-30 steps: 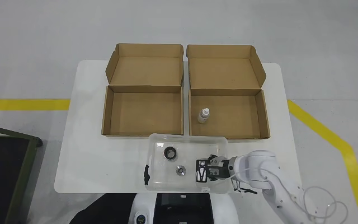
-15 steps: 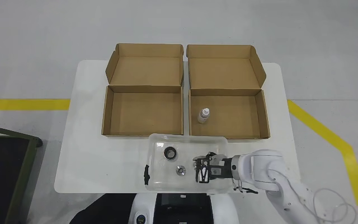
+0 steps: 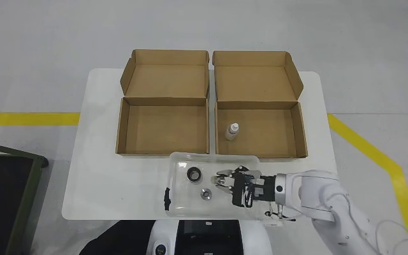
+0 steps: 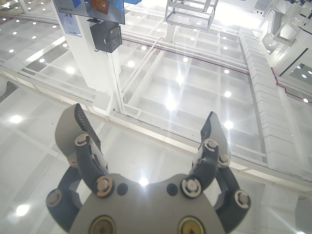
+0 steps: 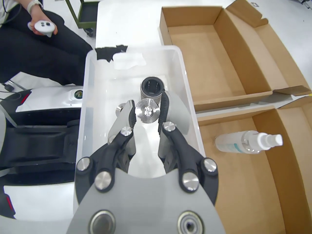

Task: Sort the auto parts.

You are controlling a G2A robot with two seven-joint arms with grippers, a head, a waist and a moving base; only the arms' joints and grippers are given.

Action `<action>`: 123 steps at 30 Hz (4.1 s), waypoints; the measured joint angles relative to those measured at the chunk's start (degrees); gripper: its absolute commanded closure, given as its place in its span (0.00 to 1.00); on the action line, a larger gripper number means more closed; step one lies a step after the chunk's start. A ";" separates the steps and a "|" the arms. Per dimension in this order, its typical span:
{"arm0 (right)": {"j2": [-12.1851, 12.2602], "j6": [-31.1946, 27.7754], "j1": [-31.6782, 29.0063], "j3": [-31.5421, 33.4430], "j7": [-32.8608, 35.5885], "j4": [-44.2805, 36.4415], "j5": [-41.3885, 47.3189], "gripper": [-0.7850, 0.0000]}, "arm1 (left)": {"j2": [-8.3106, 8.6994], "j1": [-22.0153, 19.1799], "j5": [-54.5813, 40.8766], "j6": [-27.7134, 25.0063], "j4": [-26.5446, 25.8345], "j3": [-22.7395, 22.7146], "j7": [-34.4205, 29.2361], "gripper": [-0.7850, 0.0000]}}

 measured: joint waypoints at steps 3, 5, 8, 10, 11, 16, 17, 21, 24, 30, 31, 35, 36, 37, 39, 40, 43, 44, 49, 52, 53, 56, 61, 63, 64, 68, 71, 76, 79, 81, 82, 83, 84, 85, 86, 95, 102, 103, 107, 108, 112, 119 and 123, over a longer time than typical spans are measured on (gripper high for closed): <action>-0.07 1.11 -0.36 0.81 -4.27 -0.05 1.27 1.00 | 0.00 0.00 0.00 0.00 0.00 0.00 0.00 0.00; -0.13 1.83 -0.35 1.33 -6.81 -0.10 1.72 1.00 | 0.00 0.00 0.00 0.00 0.00 0.00 0.00 0.00; -0.25 2.79 -0.08 1.91 -10.68 -0.72 2.35 1.00 | 0.00 0.00 0.00 0.00 0.00 0.00 0.00 0.00; -0.34 2.64 0.47 1.91 -12.86 -1.86 2.66 1.00 | 0.00 0.00 0.00 0.00 0.00 0.00 0.00 0.00; -0.37 2.47 0.81 1.86 -13.45 -2.44 2.55 1.00 | 0.00 0.00 0.00 0.00 0.00 0.00 0.00 0.00; -0.57 2.91 3.09 1.99 -15.94 -4.49 2.68 1.00 | 0.00 0.00 0.00 0.00 0.00 0.00 0.00 0.00; -0.62 3.16 3.50 2.04 -16.37 -4.69 2.82 1.00 | 0.00 0.00 0.00 0.00 0.00 0.00 0.00 0.00; -0.92 5.03 5.33 2.19 -18.80 -5.20 3.54 1.00 | 0.00 0.00 0.00 0.00 0.00 0.00 0.00 0.00; -1.17 6.97 6.47 2.51 -21.00 -5.23 4.26 1.00 | 0.00 0.00 0.00 0.00 0.00 0.00 0.00 0.00; -1.63 10.04 8.29 3.23 -25.15 -5.10 5.36 1.00 | 0.00 0.00 0.00 0.00 0.00 0.00 0.00 0.00; -1.70 10.39 8.52 3.32 -25.83 -5.07 5.55 1.00 | 0.00 0.00 0.00 0.00 0.00 0.00 0.00 0.00; -2.02 12.49 9.29 3.71 -28.45 -5.09 5.60 1.00 | 0.00 0.00 0.00 0.00 0.00 0.00 0.00 0.00; -2.13 13.50 9.34 3.84 -29.38 -5.22 5.29 1.00 | 0.00 0.00 0.00 0.00 0.00 0.00 0.00 0.00; -2.21 14.24 9.30 3.91 -30.12 -5.34 5.10 1.00 | 0.00 0.00 0.00 0.00 0.00 0.00 0.00 0.00; -2.38 15.45 9.12 3.98 -31.76 -5.63 4.78 1.00 | 0.00 0.00 0.00 0.00 0.00 0.00 0.00 0.00; -2.44 15.76 9.06 4.02 -32.40 -5.71 4.68 1.00 | 0.00 0.00 0.00 0.00 0.00 0.00 0.00 0.00; -2.59 16.15 8.96 4.22 -33.91 -5.97 4.32 1.00 | 0.00 0.00 0.00 0.00 0.00 0.00 0.00 0.00; -2.63 16.17 8.96 4.29 -34.28 -6.09 4.27 1.00 | 0.00 0.00 0.00 0.00 0.00 0.00 0.00 0.00; -2.86 16.33 9.10 4.68 -36.17 -6.77 3.93 1.00 | 0.00 0.00 0.00 0.00 0.00 0.00 0.00 0.00; -3.00 16.38 9.26 4.80 -37.41 -7.02 2.92 1.00 | 0.00 0.00 0.00 0.00 0.00 0.00 0.00 0.00; -3.04 16.35 9.27 4.77 -37.76 -6.99 2.64 1.00 | 0.00 0.00 0.00 0.00 0.00 0.00 0.00 0.00; -3.17 16.18 9.23 4.60 -38.62 -6.88 1.78 1.00 | 0.00 0.00 0.00 0.00 0.00 0.00 0.00 0.00; -3.32 15.67 8.70 4.16 -38.87 -6.96 0.64 1.00 | 0.00 0.00 0.00 0.00 0.00 0.00 0.00 0.00; -3.36 15.35 8.35 3.85 -38.58 -6.92 0.13 1.00 | 0.00 0.00 0.00 0.00 0.00 0.00 0.00 0.00; -3.38 15.22 8.20 3.65 -38.41 -6.78 -0.10 1.00 | 0.00 0.00 0.00 0.00 0.00 0.00 0.00 0.00; -3.46 14.41 7.98 2.69 -36.70 -4.88 -0.66 1.00 | 0.00 0.00 0.00 0.00 0.00 0.00 0.00 0.00; -3.50 13.57 8.11 1.85 -34.15 -2.60 0.11 1.00 | 0.00 0.00 0.00 0.00 0.00 0.00 0.00 0.00; -3.50 11.57 8.78 1.02 -29.18 0.17 2.77 1.00 | 0.00 0.00 0.00 0.00 0.00 0.00 0.00 0.00; -3.39 11.23 8.62 1.31 -26.03 1.59 3.02 1.00 | 0.00 0.00 0.00 0.00 0.00 0.00 0.00 0.00; -3.25 11.16 8.21 1.83 -23.69 2.68 3.13 1.00 | 0.00 0.00 0.00 0.00 0.00 0.00 0.00 0.00; -3.19 11.06 7.99 2.09 -22.72 3.10 3.34 1.00 | 0.00 0.00 0.00 0.00 0.00 0.00 0.00 0.00; -3.13 10.93 7.75 2.35 -21.88 3.50 3.72 1.00 | 0.00 0.00 0.00 0.00 0.00 0.00 0.00 0.00; -3.05 10.68 7.40 2.71 -20.87 4.08 4.41 1.00 | 0.00 0.00 0.00 0.00 0.00 0.00 0.00 0.00; -2.98 10.47 7.17 2.98 -20.05 4.49 4.90 1.00 | 0.00 0.00 0.00 0.00 0.00 0.00 0.00 0.00; -2.91 10.28 6.97 3.28 -19.18 4.79 5.33 1.00 | 0.00 0.00 0.00 0.00 0.00 0.00 0.00 0.00; -2.20 10.52 4.79 7.13 -12.65 6.81 6.84 1.00 | 0.00 0.00 0.00 0.00 0.00 0.00 0.00 0.00; -1.84 11.94 3.14 9.36 -10.13 9.43 5.96 1.00 | 0.00 0.00 0.00 0.00 0.00 0.00 0.00 0.00; -1.82 12.07 3.04 9.42 -9.83 9.91 5.96 1.00 | 0.00 0.00 0.00 0.00 0.00 0.00 0.00 0.00; -1.76 12.62 3.29 9.19 -8.34 12.23 5.02 1.00 | 0.00 0.00 0.00 0.00 0.00 0.00 0.00 0.00; -1.76 12.86 3.46 9.00 -7.86 12.86 4.59 1.00 | 0.00 0.00 0.00 0.00 0.00 0.00 0.00 0.00; -1.75 14.01 3.89 8.36 -6.02 13.95 2.70 1.00 | 0.00 0.00 0.00 0.00 0.00 0.00 0.00 0.00; -2.00 16.19 5.69 6.48 -4.46 17.73 0.88 1.00 | 0.00 0.00 0.00 0.00 0.00 0.00 0.00 0.00; -2.27 16.93 7.50 4.74 -4.12 20.66 -0.02 1.00 | 0.00 0.00 0.00 0.00 0.00 0.00 0.00 0.00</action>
